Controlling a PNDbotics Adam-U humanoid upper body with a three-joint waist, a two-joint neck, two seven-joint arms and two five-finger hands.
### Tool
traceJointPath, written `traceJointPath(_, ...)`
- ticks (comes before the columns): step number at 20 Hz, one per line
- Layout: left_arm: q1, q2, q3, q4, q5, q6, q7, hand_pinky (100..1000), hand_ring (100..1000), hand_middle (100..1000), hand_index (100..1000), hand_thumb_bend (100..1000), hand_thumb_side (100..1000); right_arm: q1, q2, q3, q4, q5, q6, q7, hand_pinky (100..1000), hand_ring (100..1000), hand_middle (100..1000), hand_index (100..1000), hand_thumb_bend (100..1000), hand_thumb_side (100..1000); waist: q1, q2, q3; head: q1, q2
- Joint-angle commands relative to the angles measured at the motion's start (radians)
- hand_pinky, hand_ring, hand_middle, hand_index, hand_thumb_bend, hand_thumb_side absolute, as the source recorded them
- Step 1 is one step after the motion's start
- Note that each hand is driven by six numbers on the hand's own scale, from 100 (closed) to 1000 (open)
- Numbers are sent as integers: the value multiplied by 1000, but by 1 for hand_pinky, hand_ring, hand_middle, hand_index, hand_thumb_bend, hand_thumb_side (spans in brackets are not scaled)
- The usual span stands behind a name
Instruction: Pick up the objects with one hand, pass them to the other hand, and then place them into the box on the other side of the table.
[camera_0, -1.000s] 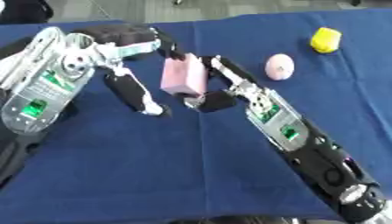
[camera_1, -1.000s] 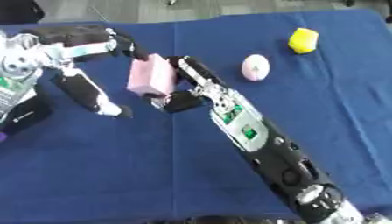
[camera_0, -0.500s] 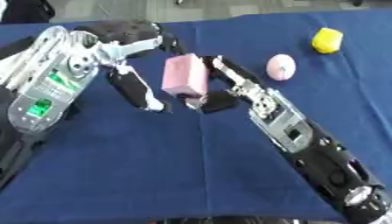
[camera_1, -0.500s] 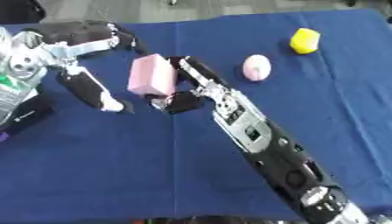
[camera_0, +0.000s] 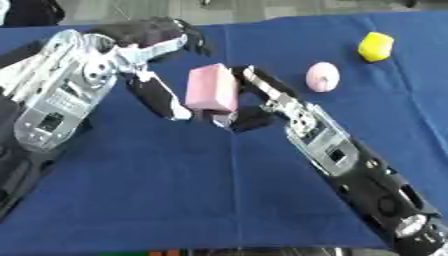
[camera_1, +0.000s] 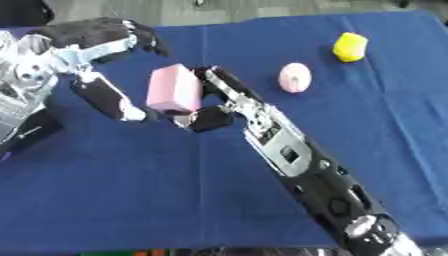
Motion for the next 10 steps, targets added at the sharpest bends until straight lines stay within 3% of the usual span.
traceJointPath(1, -22, -2, 4, 0, 7, 3, 0, 815, 847, 785, 861, 584, 228, -17, -11, 1, -30, 1, -9, 1, 685, 569, 425, 514, 100, 211, 6, -41, -1, 2, 6)
traceJointPath(10, -18, -12, -4, 38, -10, -4, 5, 814, 844, 783, 861, 579, 223, -21, -8, 4, -43, 7, -19, 0, 684, 569, 424, 512, 100, 200, 7, -41, -5, 4, 6)
